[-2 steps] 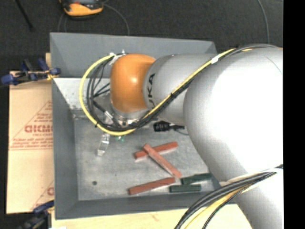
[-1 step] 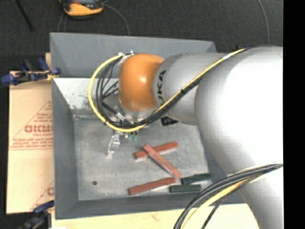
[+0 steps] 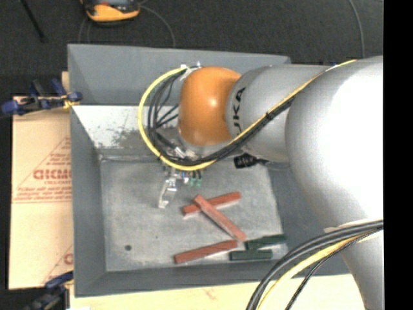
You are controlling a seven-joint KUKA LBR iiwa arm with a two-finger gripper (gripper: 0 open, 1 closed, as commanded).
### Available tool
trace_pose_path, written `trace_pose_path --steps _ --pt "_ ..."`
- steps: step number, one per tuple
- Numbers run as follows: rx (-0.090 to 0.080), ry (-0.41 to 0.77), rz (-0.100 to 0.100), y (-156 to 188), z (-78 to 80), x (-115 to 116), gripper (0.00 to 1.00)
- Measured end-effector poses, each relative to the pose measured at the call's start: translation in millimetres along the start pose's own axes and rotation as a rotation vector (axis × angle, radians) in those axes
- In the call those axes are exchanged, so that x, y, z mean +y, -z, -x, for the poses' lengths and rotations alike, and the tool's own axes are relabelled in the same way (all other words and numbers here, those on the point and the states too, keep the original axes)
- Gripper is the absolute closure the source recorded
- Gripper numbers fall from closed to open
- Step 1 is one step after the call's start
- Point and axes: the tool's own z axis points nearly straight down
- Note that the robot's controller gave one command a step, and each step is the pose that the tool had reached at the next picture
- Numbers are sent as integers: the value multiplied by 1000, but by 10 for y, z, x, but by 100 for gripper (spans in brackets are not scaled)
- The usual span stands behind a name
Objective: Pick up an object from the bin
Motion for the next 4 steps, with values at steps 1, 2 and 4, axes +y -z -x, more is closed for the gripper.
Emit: trace_pose_path --steps 1,2,4 --pt "-3 183 -2 -27 36 -207 0" --pt "-2 166 1 -127 -257 -510 0" --pt "8 -31 6 -187 235 -720 100"
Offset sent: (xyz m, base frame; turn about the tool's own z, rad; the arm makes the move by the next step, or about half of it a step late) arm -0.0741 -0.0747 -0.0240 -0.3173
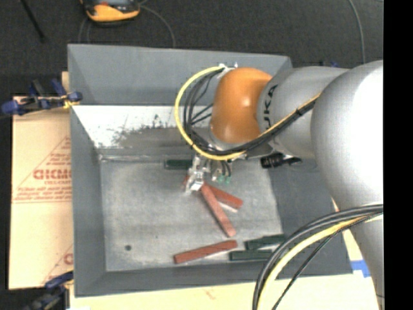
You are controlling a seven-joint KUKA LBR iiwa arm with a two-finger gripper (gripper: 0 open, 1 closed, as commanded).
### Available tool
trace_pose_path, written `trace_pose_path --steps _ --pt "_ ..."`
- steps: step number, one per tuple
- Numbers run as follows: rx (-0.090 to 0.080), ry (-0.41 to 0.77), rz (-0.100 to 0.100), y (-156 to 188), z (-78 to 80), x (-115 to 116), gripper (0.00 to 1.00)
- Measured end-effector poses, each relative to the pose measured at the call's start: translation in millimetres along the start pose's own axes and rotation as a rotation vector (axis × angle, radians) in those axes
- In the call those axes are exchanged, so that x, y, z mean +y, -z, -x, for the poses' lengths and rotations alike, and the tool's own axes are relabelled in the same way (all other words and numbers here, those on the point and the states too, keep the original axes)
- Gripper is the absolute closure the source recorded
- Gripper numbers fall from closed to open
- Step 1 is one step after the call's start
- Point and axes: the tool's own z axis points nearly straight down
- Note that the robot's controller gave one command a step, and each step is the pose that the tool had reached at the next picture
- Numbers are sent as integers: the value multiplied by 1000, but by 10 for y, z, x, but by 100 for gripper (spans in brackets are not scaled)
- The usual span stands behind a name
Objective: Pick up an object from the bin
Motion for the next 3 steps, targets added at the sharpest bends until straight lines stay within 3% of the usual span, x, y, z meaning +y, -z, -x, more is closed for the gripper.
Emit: trace_pose_path --steps 1,2,3 --pt "-4 10 -6 462 -71 8 100" --pt "-6 -29 -6 1143 -128 8 100" --pt "-17 -28 -4 1490 -114 -18 100"
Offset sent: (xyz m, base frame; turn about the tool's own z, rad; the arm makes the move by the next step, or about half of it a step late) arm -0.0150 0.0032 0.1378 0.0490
